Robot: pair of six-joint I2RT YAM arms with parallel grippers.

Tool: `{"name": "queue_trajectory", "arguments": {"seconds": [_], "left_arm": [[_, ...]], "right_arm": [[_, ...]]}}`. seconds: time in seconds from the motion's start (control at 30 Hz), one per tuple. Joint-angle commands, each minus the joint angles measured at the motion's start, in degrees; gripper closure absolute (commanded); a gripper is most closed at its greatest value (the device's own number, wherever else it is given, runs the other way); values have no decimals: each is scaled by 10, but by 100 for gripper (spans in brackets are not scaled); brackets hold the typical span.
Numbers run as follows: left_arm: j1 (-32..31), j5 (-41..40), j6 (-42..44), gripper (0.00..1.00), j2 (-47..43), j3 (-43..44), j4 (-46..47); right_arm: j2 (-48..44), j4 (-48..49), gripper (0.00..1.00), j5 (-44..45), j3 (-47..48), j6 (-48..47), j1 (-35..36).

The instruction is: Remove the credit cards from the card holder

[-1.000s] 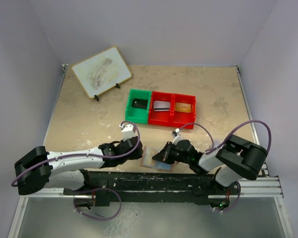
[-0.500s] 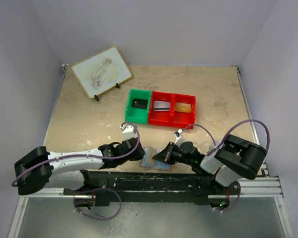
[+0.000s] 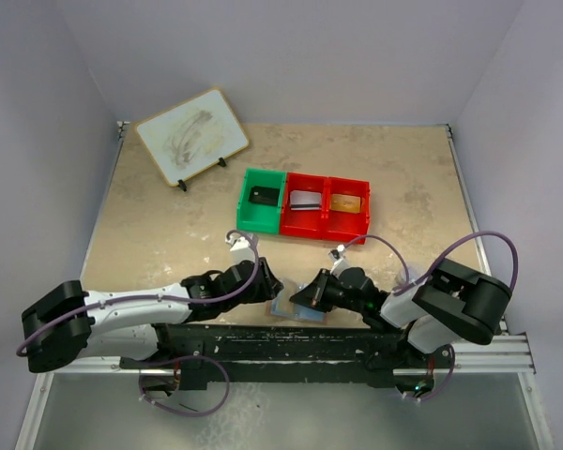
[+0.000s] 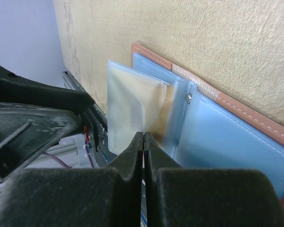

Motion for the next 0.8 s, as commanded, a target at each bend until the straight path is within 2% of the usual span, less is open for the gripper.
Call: {"name": "queue_trajectory", "arguments": {"seconds": [0.0, 0.4, 0.6, 0.77], "left_arm": [[-3, 20, -16, 66, 37, -5, 29], [-3, 44, -4, 68, 54, -2, 63], [-3, 85, -1, 76, 77, 8, 84], [-3, 60, 4, 84, 80, 20, 59]], "right_arm": [[-9, 9, 100, 14, 15, -8, -1], [-1, 24, 100, 10, 10, -6, -1], [0, 27, 100, 10, 8, -5, -1], [-5, 32, 100, 9, 6, -6, -1]]}}
